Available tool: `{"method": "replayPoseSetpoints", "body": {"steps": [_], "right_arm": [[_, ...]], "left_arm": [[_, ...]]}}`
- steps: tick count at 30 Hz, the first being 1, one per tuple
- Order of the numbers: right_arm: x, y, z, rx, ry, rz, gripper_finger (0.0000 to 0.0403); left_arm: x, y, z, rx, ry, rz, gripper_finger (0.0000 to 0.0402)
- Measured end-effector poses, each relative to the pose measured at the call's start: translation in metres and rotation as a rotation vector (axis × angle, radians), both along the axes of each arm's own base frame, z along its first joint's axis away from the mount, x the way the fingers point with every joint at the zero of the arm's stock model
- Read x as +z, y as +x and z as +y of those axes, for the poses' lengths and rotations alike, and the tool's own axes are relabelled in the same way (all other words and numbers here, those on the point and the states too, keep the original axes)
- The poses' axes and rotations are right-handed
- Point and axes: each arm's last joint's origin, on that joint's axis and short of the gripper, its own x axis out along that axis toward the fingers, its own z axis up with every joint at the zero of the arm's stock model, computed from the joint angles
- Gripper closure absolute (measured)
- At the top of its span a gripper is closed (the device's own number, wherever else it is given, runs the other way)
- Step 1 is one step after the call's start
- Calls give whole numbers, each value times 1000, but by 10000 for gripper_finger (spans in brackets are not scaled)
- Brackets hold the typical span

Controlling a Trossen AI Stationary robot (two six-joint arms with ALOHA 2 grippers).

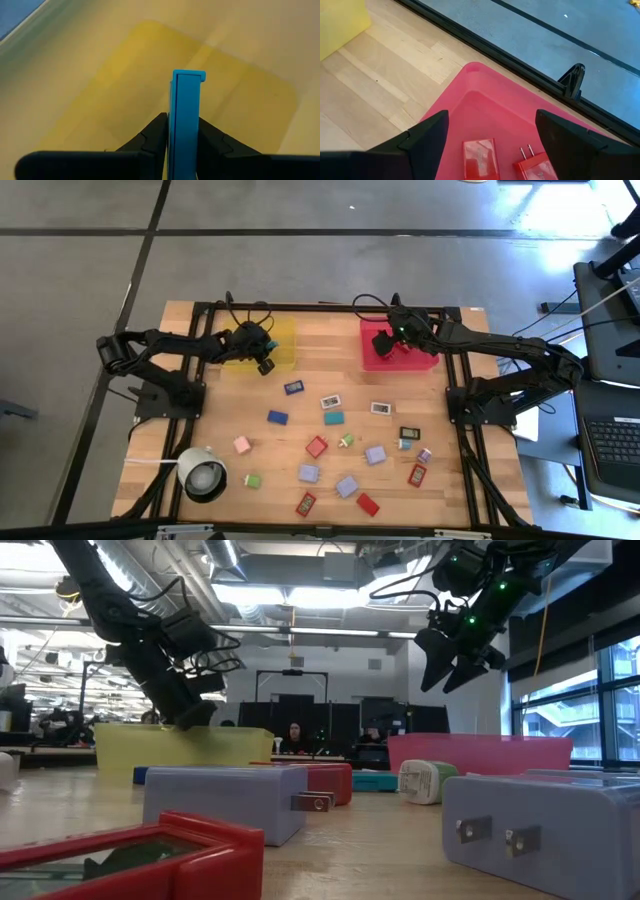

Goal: Pick & Place Office items
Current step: Put the left light blue digital clock into the yellow bin, then put the bottom blue digital clock into the yellow bin

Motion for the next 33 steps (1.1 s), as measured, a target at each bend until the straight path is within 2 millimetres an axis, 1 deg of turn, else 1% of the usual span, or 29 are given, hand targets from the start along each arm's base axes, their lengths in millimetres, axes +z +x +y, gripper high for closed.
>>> {"method": "replayPoseSetpoints", "body": {"steps": [7,10,13,16,18,20,22,26,29,33], "right_arm": [[0,0,0,1,1,-1,101],[0,0,0,2,2,-1,101],[0,0,0,2,2,-1,101],[0,0,0,8,-2,5,101],[0,0,0,10,-3,7,101],[0,0,0,10,-3,7,101],[0,0,0,10,-3,7,101],[0,0,0,0,-13,11,101],[0,0,0,0,-13,11,101],[0,0,0,-5,-9,7,101]], "left_arm": [[2,-1,1,42,27,0,276],[7,-1,1,41,43,-22,259],[23,2,2,21,92,-67,245],[46,8,1,-20,159,-130,235],[59,12,-3,-64,171,-184,230],[70,17,-8,-115,163,-243,225],[73,23,-17,-168,130,-282,217],[71,35,-42,-310,24,-321,198],[67,40,-63,-431,-49,-297,183],[62,42,-86,-582,-77,-233,170]]}}
